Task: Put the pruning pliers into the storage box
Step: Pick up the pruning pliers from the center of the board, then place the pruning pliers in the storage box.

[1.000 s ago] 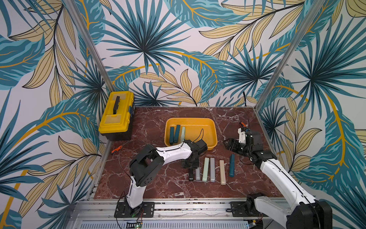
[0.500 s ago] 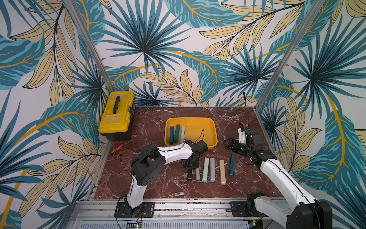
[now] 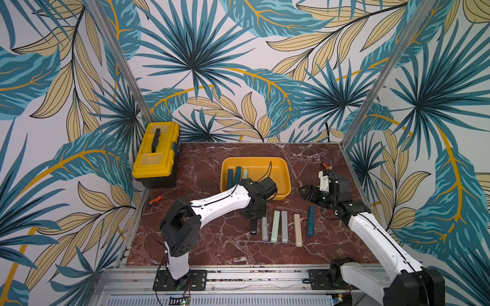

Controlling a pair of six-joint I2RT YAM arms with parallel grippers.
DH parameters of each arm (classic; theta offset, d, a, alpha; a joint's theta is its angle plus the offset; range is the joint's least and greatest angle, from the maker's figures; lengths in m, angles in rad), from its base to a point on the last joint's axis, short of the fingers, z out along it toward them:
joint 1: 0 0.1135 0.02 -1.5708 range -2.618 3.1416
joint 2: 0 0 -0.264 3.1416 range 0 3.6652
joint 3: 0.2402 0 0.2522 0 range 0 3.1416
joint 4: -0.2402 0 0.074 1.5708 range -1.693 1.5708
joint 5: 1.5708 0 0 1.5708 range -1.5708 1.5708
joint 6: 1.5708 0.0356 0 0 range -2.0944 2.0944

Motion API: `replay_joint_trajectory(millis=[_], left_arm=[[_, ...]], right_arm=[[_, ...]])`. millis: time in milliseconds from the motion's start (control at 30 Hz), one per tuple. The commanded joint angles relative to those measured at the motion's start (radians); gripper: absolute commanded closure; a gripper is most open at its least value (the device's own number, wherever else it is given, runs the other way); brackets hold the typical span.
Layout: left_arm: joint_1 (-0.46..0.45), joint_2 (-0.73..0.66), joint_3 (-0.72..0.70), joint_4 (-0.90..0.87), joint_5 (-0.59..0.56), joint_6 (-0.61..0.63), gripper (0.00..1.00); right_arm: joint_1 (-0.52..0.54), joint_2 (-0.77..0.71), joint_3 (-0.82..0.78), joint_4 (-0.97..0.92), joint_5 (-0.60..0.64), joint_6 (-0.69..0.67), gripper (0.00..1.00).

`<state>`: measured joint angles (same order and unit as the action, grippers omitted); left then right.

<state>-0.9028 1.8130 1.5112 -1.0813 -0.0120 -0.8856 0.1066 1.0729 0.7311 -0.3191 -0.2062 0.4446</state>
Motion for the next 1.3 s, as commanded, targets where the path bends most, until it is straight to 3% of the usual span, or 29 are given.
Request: replay_joint_trajectory(millis=[0,300,733,1267], left_arm=[[0.018,-0.020,0.078,-0.083,-0.010,0.037,0.82],[0.157,0.077,0.318,-0.130,0.011,0.168,0.81],[0.304,0.432,0.718,-0.079,0.027,0.311,0.79],[0.351,0.568,0.780,-0.010,0.054,0.367,0.78]], right_arm=[[0.005,0.004,-0.018,0.009,0.008,-0.004,0.15],[0.005,0.011,-0.015,0.011,0.014,-0.004,0.15],[0.005,0.039,-0.006,0.003,0.031,-0.011,0.15],[0.005,0.068,-0.005,0.007,0.039,-0.016,0.14]])
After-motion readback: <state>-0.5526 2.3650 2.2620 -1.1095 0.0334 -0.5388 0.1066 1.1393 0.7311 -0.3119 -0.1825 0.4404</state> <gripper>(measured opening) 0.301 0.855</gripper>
